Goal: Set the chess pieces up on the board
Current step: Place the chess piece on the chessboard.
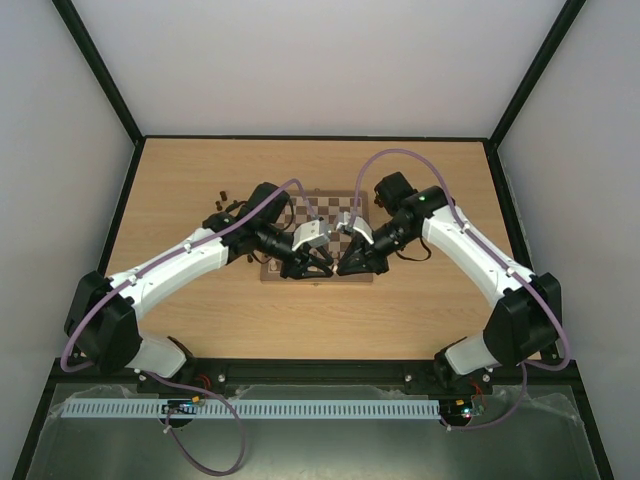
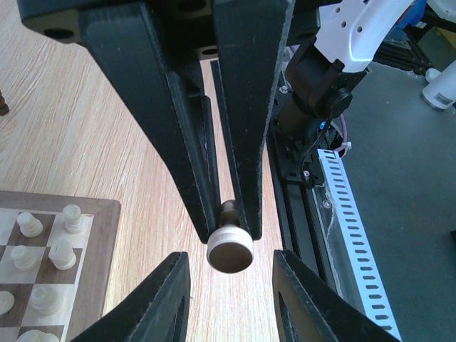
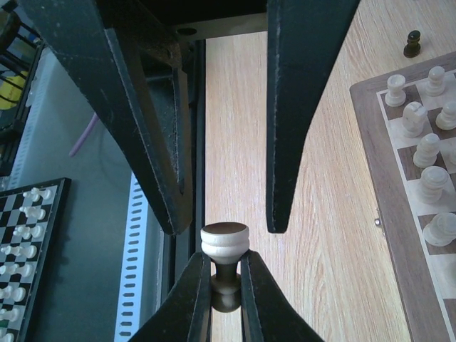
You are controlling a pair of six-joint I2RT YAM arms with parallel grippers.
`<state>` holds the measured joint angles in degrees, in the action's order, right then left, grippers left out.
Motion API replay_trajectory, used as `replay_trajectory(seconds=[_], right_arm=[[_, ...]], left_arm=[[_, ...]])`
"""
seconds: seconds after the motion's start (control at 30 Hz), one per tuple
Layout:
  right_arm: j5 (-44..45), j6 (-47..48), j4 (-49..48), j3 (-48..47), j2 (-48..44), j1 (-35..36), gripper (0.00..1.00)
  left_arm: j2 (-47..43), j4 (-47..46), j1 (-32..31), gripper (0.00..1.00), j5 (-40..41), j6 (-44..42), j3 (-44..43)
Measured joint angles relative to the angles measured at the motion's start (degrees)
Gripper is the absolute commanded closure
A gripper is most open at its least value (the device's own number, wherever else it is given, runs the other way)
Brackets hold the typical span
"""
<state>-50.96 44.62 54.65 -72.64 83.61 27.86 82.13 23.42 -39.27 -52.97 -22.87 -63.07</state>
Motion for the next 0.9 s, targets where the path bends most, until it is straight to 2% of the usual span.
replay_trajectory(seconds=[0.8, 0.9], right_arm=[[-0.5, 0.0, 0.8, -1.2, 2.0, 1.4, 0.96], [-0.5, 0.0, 0.8, -1.2, 2.0, 1.4, 0.92]], left_arm=[[0.0, 0.2, -0.6, 0.95, 0.0, -0.3, -0.7], [0.1, 0.3, -0.6, 0.98, 0.0, -0.5, -0.8]])
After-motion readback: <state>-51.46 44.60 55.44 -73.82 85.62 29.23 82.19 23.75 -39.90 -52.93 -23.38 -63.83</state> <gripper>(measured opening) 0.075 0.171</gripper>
